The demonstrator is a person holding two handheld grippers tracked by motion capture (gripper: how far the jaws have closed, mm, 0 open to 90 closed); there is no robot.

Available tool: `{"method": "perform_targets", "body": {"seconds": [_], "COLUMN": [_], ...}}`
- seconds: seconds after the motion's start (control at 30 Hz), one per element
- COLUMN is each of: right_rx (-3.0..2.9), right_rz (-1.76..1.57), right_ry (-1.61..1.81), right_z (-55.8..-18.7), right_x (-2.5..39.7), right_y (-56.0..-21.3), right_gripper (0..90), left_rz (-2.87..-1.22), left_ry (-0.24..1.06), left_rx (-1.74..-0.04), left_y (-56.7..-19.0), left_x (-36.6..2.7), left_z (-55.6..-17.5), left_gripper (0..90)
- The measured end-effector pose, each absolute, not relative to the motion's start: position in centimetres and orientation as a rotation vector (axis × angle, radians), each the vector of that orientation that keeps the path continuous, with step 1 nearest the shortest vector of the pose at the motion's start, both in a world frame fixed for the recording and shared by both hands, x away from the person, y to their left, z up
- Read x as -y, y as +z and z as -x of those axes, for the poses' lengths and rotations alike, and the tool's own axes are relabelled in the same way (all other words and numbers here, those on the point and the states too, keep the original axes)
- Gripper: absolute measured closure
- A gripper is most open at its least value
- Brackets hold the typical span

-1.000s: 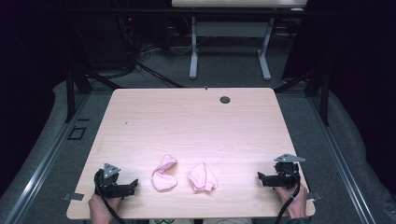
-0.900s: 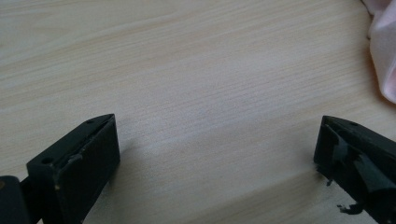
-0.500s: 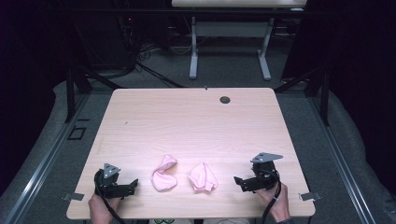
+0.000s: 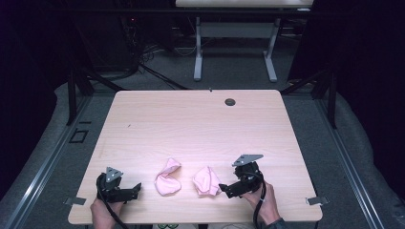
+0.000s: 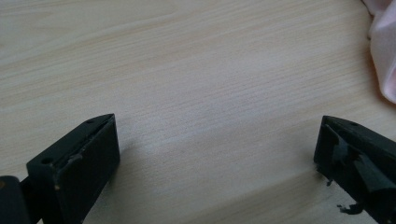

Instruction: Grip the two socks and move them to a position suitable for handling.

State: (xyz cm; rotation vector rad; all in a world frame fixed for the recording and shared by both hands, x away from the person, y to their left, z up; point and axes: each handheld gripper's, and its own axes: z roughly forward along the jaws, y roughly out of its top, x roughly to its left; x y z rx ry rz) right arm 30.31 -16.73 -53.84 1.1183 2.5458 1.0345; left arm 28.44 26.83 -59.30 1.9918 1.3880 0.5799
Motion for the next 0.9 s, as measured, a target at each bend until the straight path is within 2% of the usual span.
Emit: {"method": "perform_targets", "body": {"seconds": [0.5,0.6,0.77,0.9], "right_rx": [-2.698,-2.741,-2.782,-2.804], "right_rz": [-0.973,-0.945,-0.93,-0.941], "right_ry": [0.933,0.88,0.806,0.73], "right_z": [-31.8,-32.4,-32.9,-33.4], "right_x": [11.9,10.7,9.5,8.8], "right_y": [-54.3,-54.7,-54.8,-55.2], "right_gripper": [1.6,9.5,16.1,25.8], "left_rz": [-1.993,-1.993,-1.992,-1.989], "left_ry": [0.579,0.579,0.58,0.581], "left_rx": [-1.387,-1.387,-1.388,-1.391], "left_y": [-59.3,-59.3,-59.3,-59.3], "left_x": [-26.8,-26.8,-26.8,-26.9], "left_z": [-28.4,-28.4,-28.4,-28.4], "left_gripper": [0.2,0.2,0.2,0.3]}}
